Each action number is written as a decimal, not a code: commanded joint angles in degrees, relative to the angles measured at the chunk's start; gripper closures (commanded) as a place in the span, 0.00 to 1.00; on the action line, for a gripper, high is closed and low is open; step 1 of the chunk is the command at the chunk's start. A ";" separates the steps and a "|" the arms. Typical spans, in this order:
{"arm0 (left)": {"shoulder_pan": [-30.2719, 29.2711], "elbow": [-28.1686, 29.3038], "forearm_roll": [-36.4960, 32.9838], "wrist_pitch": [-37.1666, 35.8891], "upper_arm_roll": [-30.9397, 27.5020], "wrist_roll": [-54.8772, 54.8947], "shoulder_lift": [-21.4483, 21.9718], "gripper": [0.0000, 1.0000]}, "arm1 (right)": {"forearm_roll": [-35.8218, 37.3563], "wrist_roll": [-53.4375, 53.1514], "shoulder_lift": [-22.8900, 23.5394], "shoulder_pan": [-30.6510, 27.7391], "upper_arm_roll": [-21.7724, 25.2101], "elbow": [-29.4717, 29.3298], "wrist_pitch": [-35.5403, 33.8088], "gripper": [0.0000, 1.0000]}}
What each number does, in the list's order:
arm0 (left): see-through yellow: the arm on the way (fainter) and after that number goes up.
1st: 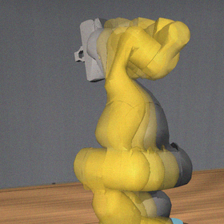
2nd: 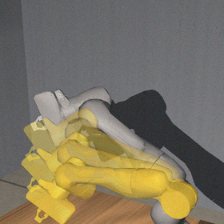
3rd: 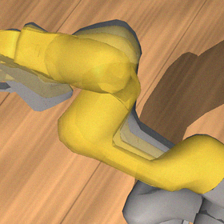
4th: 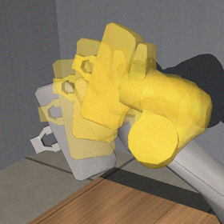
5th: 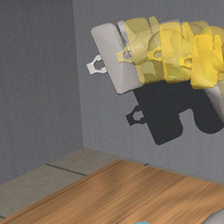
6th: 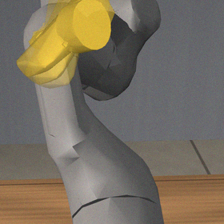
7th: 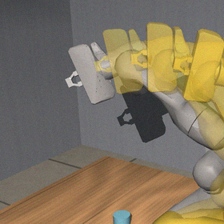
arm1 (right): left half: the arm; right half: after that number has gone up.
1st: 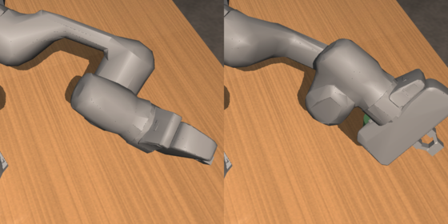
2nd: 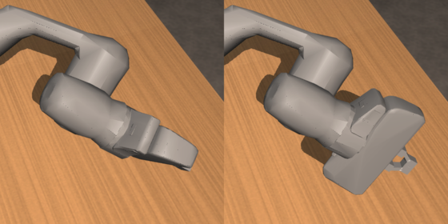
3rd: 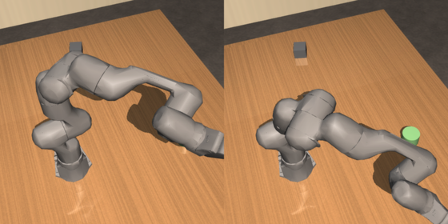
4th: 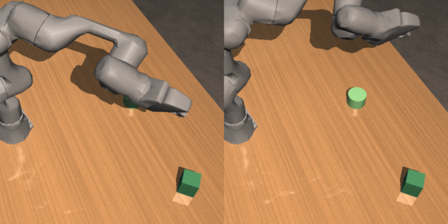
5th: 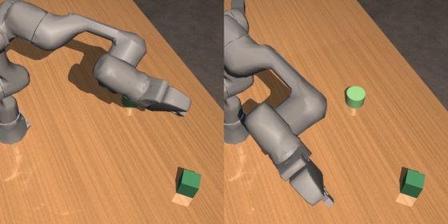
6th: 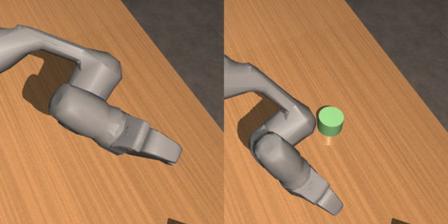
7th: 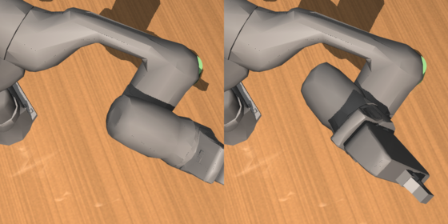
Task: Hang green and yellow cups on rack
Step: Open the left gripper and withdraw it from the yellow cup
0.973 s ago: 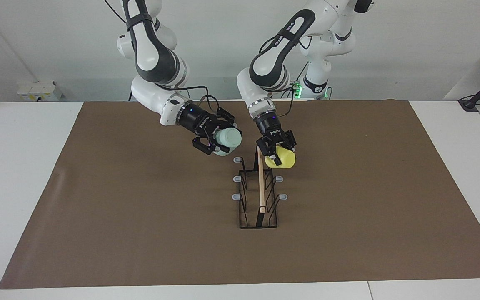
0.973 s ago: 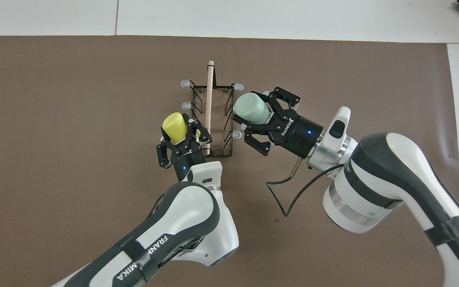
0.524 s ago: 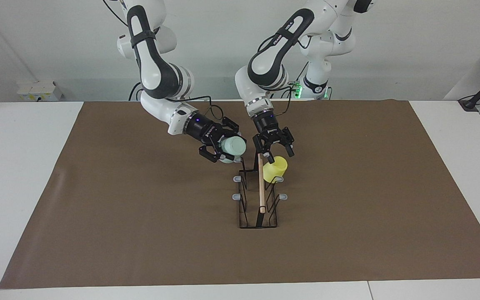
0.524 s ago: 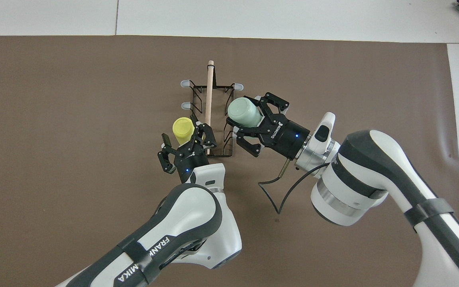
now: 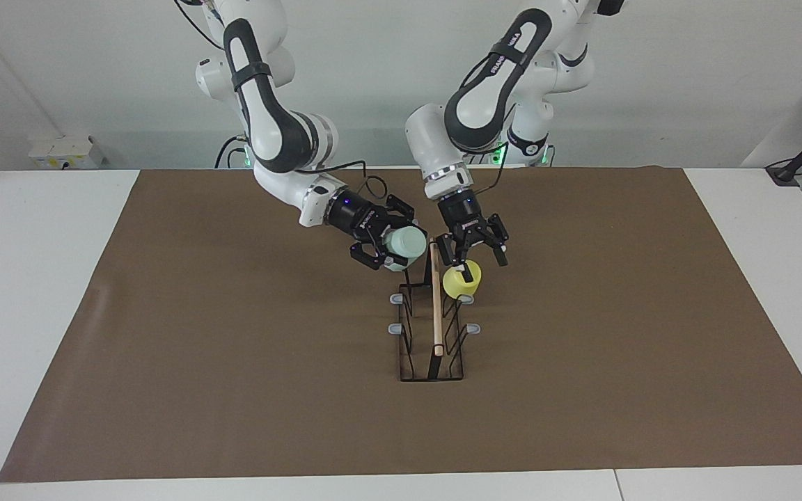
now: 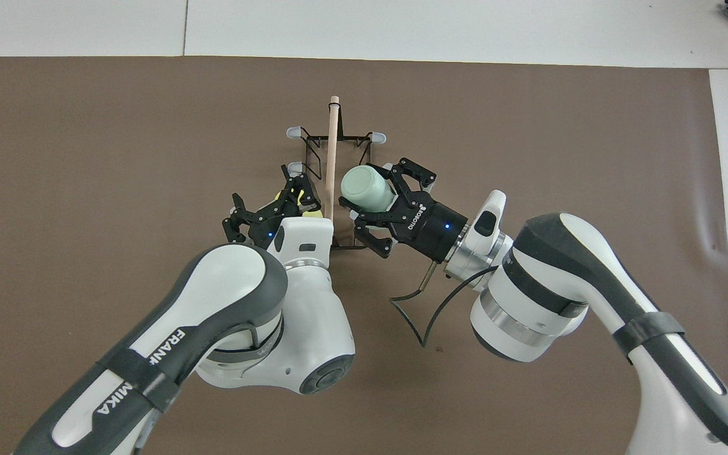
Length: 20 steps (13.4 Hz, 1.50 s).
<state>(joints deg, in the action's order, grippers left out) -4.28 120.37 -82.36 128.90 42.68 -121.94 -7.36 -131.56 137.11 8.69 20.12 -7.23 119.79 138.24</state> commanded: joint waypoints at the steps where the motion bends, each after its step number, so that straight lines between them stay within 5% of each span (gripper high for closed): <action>1: -0.02 0.14 4.04 4.59 -4.16 7.48 3.14 0.04 | -1.95 2.64 1.15 -0.43 -0.06 0.00 -1.75 0.56; 7: 0.06 -3.47 17.46 11.36 -11.46 30.93 3.23 0.04 | -5.73 8.08 6.60 -1.31 0.02 0.00 -10.62 0.56; 15: 2.17 -10.77 56.73 11.81 -24.72 83.47 4.98 0.04 | -5.73 8.17 6.87 -1.04 0.11 0.87 -9.13 0.56; 20: 5.33 -17.97 76.62 -4.06 -35.00 113.71 6.22 0.04 | -5.82 9.84 7.40 -1.92 0.20 2.45 -11.67 0.56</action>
<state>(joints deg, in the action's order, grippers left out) -1.46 104.94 -10.51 131.10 11.83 -16.54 -1.72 -135.64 144.40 15.97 19.44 -6.69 120.86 128.40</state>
